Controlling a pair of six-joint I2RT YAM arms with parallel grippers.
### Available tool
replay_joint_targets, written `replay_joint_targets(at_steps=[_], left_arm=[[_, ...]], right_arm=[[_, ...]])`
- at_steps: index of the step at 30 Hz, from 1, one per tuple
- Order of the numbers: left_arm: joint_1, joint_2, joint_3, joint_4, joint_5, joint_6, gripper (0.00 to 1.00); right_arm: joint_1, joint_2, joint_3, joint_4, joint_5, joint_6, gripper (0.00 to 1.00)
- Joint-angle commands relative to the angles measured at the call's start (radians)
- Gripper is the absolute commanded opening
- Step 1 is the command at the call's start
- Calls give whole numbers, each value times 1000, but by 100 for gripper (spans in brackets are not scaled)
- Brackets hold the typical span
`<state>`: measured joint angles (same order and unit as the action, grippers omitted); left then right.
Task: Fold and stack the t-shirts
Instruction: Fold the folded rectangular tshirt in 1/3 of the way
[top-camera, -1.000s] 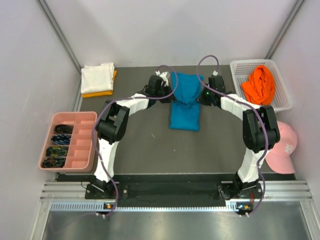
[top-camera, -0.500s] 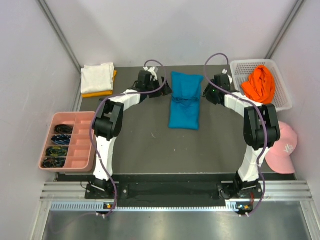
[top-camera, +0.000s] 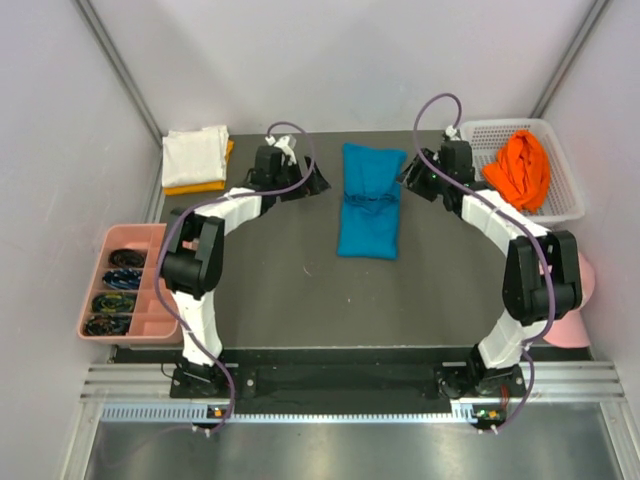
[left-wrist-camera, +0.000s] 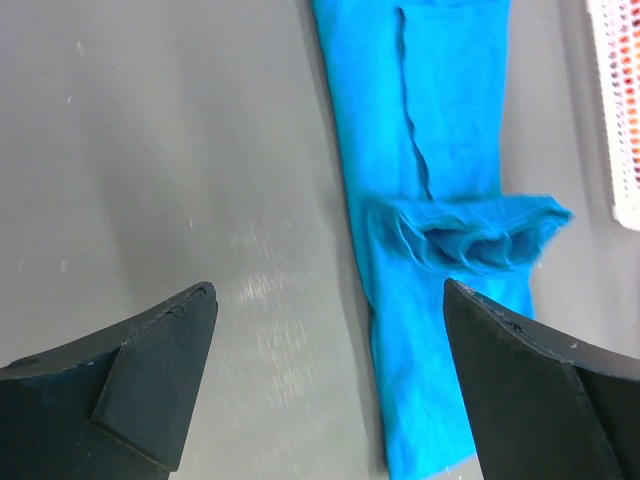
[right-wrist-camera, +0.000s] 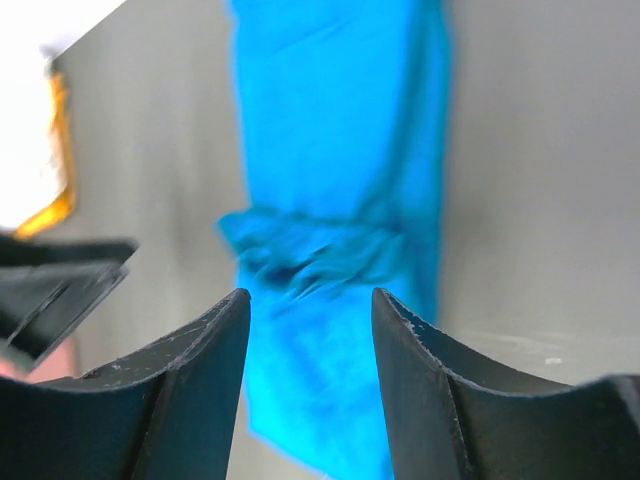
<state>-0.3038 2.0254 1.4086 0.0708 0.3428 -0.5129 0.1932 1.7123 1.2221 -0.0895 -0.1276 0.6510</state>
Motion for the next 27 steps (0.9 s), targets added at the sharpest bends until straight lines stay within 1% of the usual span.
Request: replay_joint_targets(at_steps=[1,4,5,14,19,27], left_arm=[[-1,-128,-92,73,-37,17,99],[0,-166,-134,60,-89,27,99],[3,-184,-144,58,-114,28,99],[72,-200,-169,69,-107,14,99],[89,-165,-161,86,-80,1,99],[100,-131,-140,89,-60,-4,99]], right_arm=[[12,-46,-23,71,-269,-34,53],[31,10,0,82,-395,-34,53],[41,27,7,123,-441,-30,53],[64,243,100,189,-549,38,54],[65,332,157,208,-547,50,54],[63,414,278,174,-468,-17,55]])
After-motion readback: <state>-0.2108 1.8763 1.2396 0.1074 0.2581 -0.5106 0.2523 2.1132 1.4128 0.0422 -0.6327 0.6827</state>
